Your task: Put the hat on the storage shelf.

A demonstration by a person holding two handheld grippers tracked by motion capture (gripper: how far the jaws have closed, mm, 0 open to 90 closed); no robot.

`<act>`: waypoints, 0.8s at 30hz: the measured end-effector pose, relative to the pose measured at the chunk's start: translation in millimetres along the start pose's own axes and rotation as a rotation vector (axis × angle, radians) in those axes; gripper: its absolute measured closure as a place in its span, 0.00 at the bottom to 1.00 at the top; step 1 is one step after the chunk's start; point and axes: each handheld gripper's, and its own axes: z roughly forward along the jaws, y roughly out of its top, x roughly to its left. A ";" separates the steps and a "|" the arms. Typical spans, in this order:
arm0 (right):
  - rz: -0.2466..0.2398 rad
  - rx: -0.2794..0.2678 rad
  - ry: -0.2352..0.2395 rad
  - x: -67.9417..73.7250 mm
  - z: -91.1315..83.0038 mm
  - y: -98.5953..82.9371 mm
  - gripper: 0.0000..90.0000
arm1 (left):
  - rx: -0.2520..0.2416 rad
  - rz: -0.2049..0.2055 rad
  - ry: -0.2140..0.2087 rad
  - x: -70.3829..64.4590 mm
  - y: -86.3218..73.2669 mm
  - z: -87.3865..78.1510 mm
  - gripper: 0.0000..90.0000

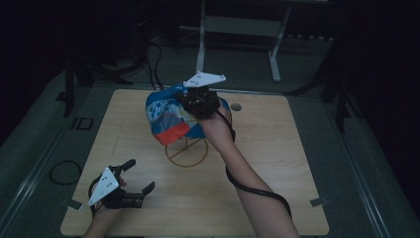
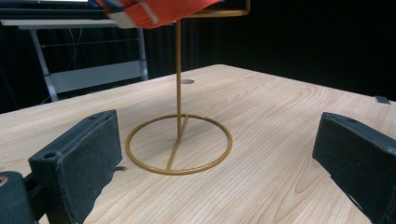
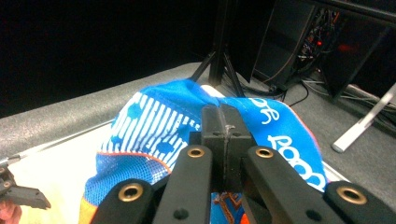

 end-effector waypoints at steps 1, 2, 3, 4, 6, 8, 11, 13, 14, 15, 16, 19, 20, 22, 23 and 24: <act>0.003 0.001 -0.005 -1.0 -0.5 -3.1 1.00 | 0.003 -0.002 -0.001 0.2 -0.4 0.3 0.02; 0.009 0.000 -0.008 -1.9 -1.4 -4.9 1.00 | 0.006 -0.007 -0.003 0.9 -1.0 0.7 0.02; 0.020 -0.002 -0.008 -3.4 -3.2 -7.0 1.00 | 0.005 -0.016 -0.003 1.8 -2.0 1.1 0.02; 0.026 -0.002 -0.010 -5.4 -5.6 -9.8 1.00 | 0.008 -0.017 -0.003 2.4 -2.5 1.3 0.02; 0.029 -0.004 -0.017 -9.4 -11.4 -16.1 1.00 | 0.012 -0.024 0.000 3.1 -3.8 1.8 0.02; 0.034 -0.002 -0.022 -10.7 -13.6 -18.5 1.00 | 0.018 -0.025 0.003 3.8 -4.7 2.0 0.02; 0.056 -0.010 -0.026 -16.2 -21.2 -28.6 1.00 | 0.021 -0.030 0.002 4.5 -5.8 2.4 0.02; 0.070 -0.012 -0.021 -17.2 -22.9 -31.2 1.00 | 0.025 -0.026 0.003 4.5 -6.2 2.8 0.02; 0.080 -0.014 -0.014 -18.8 -25.1 -34.8 1.00 | 0.027 -0.033 -0.002 4.3 -7.2 3.9 0.02; 0.093 -0.016 -0.004 -20.4 -29.3 -42.1 1.00 | 0.032 -0.029 -0.003 4.2 -7.5 4.1 0.02; 0.098 -0.019 -0.002 -20.6 -30.8 -45.0 1.00 | 0.034 -0.028 -0.004 3.7 -7.9 4.6 0.02; 0.109 -0.022 0.008 -21.2 -33.7 -51.1 1.00 | 0.036 -0.026 -0.004 3.4 -8.5 5.8 0.02; 0.119 -0.023 0.017 -21.1 -34.0 -52.5 1.00 | 0.037 -0.030 -0.006 3.6 -8.5 5.9 0.02; 0.119 -0.027 0.023 -19.8 -34.7 -53.5 1.00 | 0.034 -0.033 -0.006 3.5 -8.8 6.0 0.02; 0.118 -0.028 0.025 -18.4 -34.9 -53.4 1.00 | 0.037 -0.034 -0.007 3.7 -8.8 6.0 0.02; 0.116 -0.028 0.028 -17.1 -34.6 -53.2 1.00 | 0.039 -0.035 -0.007 3.7 -9.0 6.1 0.02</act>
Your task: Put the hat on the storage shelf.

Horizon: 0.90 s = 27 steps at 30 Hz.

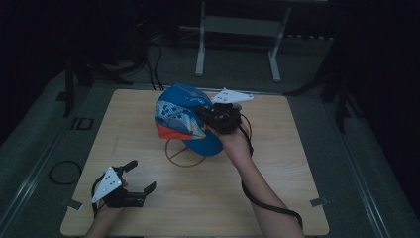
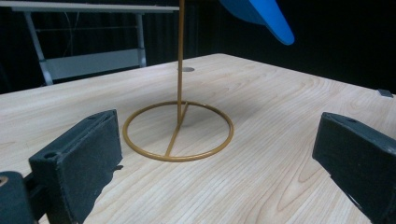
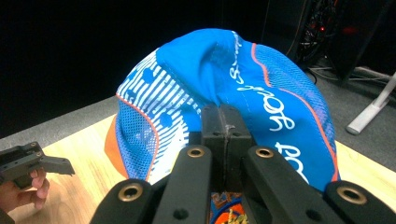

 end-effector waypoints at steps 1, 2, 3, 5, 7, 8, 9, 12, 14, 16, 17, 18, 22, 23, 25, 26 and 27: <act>0.002 0.000 0.012 0.8 0.8 0.3 1.00 | 0.001 0.002 0.001 0.1 -0.2 0.0 0.02; 0.004 -0.001 0.019 1.5 1.5 0.6 1.00 | 0.001 0.001 -0.001 0.4 -0.4 0.0 0.02; 0.000 0.001 0.027 3.2 2.8 1.5 1.00 | 0.002 0.001 0.001 0.6 -0.4 -0.1 0.02; -0.021 0.001 0.018 7.7 4.3 2.9 1.00 | -0.003 -0.001 0.003 1.0 -0.5 -0.6 0.02; -0.046 -0.001 -0.012 10.6 5.6 3.6 1.00 | -0.002 0.000 0.009 1.2 -0.9 -0.9 0.02; -0.051 -0.003 -0.029 10.1 6.3 3.4 1.00 | -0.001 -0.001 0.009 1.1 -1.4 -1.0 0.02; -0.050 -0.003 -0.043 8.7 7.2 3.0 1.00 | 0.003 0.000 0.009 1.5 -1.7 -1.1 0.02; -0.030 -0.022 -0.052 5.7 8.1 1.6 0.99 | 0.006 0.001 0.012 1.7 -2.4 -0.8 0.02; -0.029 -0.039 -0.061 6.4 8.0 1.1 0.94 | 0.005 0.003 0.009 1.4 -2.2 -0.6 0.02; -0.026 -0.059 -0.060 5.8 6.9 1.5 0.91 | 0.005 0.002 0.007 1.1 -2.4 -0.2 0.02; -0.024 -0.060 -0.066 5.5 6.6 1.6 0.90 | 0.010 0.004 0.005 1.0 -2.8 0.3 0.02; -0.030 -0.059 -0.073 5.4 6.5 1.7 0.88 | 0.012 0.005 0.002 0.8 -3.1 0.7 0.02; -0.049 -0.027 -0.071 6.5 11.9 -1.1 0.80 | 0.018 0.007 -0.005 -0.6 -3.6 2.2 0.02; -0.048 -0.027 -0.068 6.3 12.5 -2.1 0.78 | 0.018 0.007 -0.005 -1.0 -3.7 2.4 0.02; -0.040 -0.025 -0.060 5.6 13.0 -3.4 0.74 | 0.017 0.008 -0.005 -1.4 -3.9 2.5 0.02; -0.039 -0.025 -0.057 5.3 13.1 -3.8 0.73 | 0.016 0.007 -0.006 -1.3 -4.0 2.6 0.02; -0.036 -0.022 -0.051 5.1 13.1 -3.9 0.72 | 0.018 0.008 -0.004 -1.1 -4.1 2.6 0.02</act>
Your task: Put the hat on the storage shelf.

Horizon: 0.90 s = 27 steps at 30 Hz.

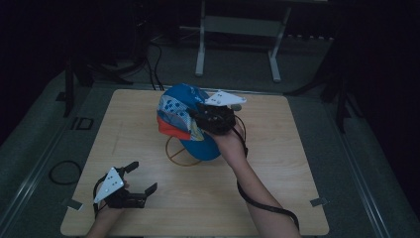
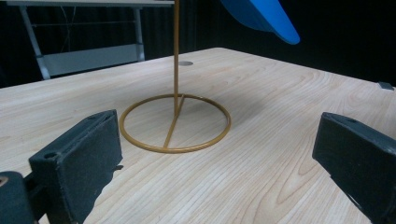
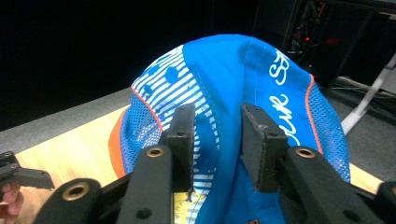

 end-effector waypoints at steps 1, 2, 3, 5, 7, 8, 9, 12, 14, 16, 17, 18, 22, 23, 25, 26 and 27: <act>0.001 0.001 0.005 -0.1 -0.3 0.1 0.70 | 0.001 0.000 0.002 0.1 -0.2 0.0 0.02; -0.001 -0.004 0.005 -0.1 -1.0 0.2 0.68 | 0.001 -0.001 0.002 0.2 -0.4 -0.1 0.02; 0.002 -0.008 0.003 0.2 -1.9 0.6 0.66 | 0.001 -0.002 0.002 0.3 -0.6 -0.2 0.02; 0.002 -0.025 0.014 1.1 -5.8 2.0 0.62 | 0.000 0.000 0.008 0.5 -0.9 -0.5 0.02; -0.003 -0.043 0.017 2.6 -11.1 3.5 0.55 | 0.001 -0.002 0.014 1.0 -0.8 -1.0 0.02; -0.005 -0.045 0.030 2.9 -13.1 4.0 0.52 | -0.004 -0.003 0.015 1.3 -0.9 -1.3 0.02; -0.003 -0.046 0.038 3.4 -14.8 4.3 0.49 | -0.005 -0.008 0.016 1.4 -1.0 -1.5 0.02; -0.008 -0.026 0.082 4.4 -17.8 3.8 0.40 | -0.001 -0.006 0.023 2.0 -1.5 -2.0 0.02; -0.019 -0.010 0.105 5.3 -18.4 1.6 0.36 | 0.005 -0.005 0.024 2.2 -2.0 -2.1 0.02; -0.017 -0.006 0.113 5.5 -18.7 0.3 0.33 | 0.007 -0.006 0.025 2.2 -2.2 -1.8 0.02; -0.011 0.000 0.124 5.5 -18.8 -2.1 0.32 | 0.007 -0.005 0.024 2.6 -2.4 -1.8 0.02; -0.002 -0.001 0.144 5.5 -19.9 -6.6 0.28 | 0.007 -0.008 0.025 2.5 -2.2 -1.7 0.02; 0.015 -0.004 0.177 3.4 -24.4 -17.5 0.17 | 0.006 -0.009 0.027 2.5 -2.3 -2.1 0.02; 0.023 -0.008 0.181 1.9 -25.6 -20.5 0.17 | 0.005 -0.009 0.028 2.4 -2.5 -2.2 0.02; 0.043 -0.017 0.188 -1.1 -27.6 -26.9 0.16 | 0.006 -0.012 0.028 2.5 -2.5 -1.9 0.02; 0.038 -0.007 0.180 -2.1 -28.1 -30.1 0.15 | 0.004 -0.010 0.029 2.4 -2.6 -1.9 0.02; 0.028 0.001 0.176 -2.9 -28.3 -33.1 0.15 | 0.003 -0.012 0.026 2.6 -2.7 -1.8 0.02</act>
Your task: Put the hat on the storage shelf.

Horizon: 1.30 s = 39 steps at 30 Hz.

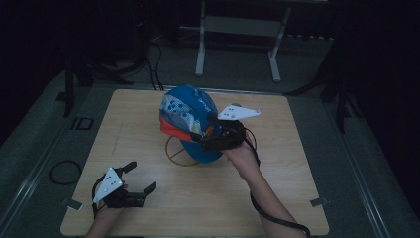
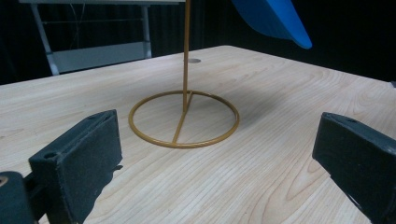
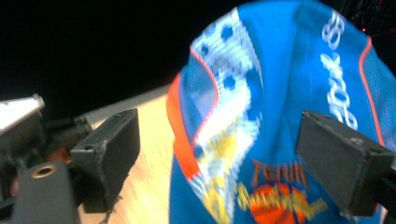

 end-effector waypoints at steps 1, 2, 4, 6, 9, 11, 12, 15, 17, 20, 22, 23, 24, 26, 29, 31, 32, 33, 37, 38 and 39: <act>-0.003 0.003 -0.008 -1.1 -0.6 -3.1 0.15 | 0.003 -0.002 0.000 -0.1 -0.1 0.3 0.02; -0.002 0.004 -0.011 -2.3 -1.3 -6.1 0.15 | 0.006 0.004 0.001 -0.1 -0.2 0.3 0.02; 0.000 0.013 -0.012 -3.6 -3.0 -11.9 0.15 | 0.006 0.002 -0.002 -0.2 -0.4 0.4 0.02; -0.009 0.019 -0.020 -3.5 -5.0 -18.0 0.15 | 0.008 0.007 0.001 -0.1 -0.5 0.0 0.02; -0.019 0.026 -0.022 -3.3 -6.8 -24.4 0.15 | 0.007 0.003 0.002 0.4 -0.7 -0.4 0.02; -0.025 0.040 -0.020 -3.3 -9.5 -32.4 0.15 | 0.010 0.003 0.004 0.1 -0.6 -0.4 0.02; -0.022 0.042 -0.020 -3.4 -10.4 -34.6 0.15 | 0.009 0.008 0.005 0.1 -0.6 -0.6 0.02; -0.018 0.036 -0.012 -3.8 -15.3 -44.2 0.15 | 0.009 0.010 0.005 -0.3 -0.8 -0.6 0.02; -0.019 0.031 -0.009 -4.1 -18.3 -50.1 0.15 | 0.010 0.010 0.004 -0.3 -1.1 -0.4 0.02; -0.024 0.036 -0.010 -5.5 -22.4 -58.7 0.15 | 0.015 0.013 0.004 -0.2 -1.5 -0.1 0.02; -0.027 0.042 -0.015 -6.3 -25.0 -64.0 0.15 | 0.017 0.018 0.002 -0.7 -1.6 0.2 0.02; -0.028 0.046 -0.014 -7.0 -26.8 -67.8 0.15 | 0.018 0.021 0.003 -0.7 -1.7 0.2 0.02; -0.028 0.045 -0.016 -7.4 -28.1 -70.1 0.15 | 0.018 0.018 0.001 -0.7 -2.0 0.4 0.02; -0.027 0.056 -0.023 -8.8 -32.2 -76.9 0.15 | 0.022 0.020 0.002 -0.8 -2.3 0.4 0.02; -0.037 0.065 -0.032 -9.6 -37.8 -84.5 0.15 | 0.020 0.018 0.002 -0.6 -2.2 0.2 0.02; -0.043 0.071 -0.032 -9.6 -41.4 -89.3 0.15 | 0.024 0.019 0.004 -0.5 -2.5 0.5 0.02; -0.045 0.070 -0.032 -9.3 -43.2 -92.4 0.15 | 0.024 0.017 0.002 -0.7 -2.8 0.8 0.02; -0.049 0.075 -0.031 -9.4 -44.3 -95.0 0.15 | 0.025 0.015 0.001 -0.8 -2.9 1.2 0.02; -0.068 0.088 -0.041 -8.7 -46.1 -105.9 0.15 | 0.025 0.019 0.005 -1.0 -2.8 1.6 0.02; -0.065 0.088 -0.035 -9.4 -46.5 -108.6 0.15 | 0.025 0.017 0.004 -0.9 -3.0 1.5 0.02; -0.059 0.087 -0.035 -9.7 -47.4 -111.3 0.15 | 0.027 0.016 0.006 -0.7 -3.3 1.3 0.02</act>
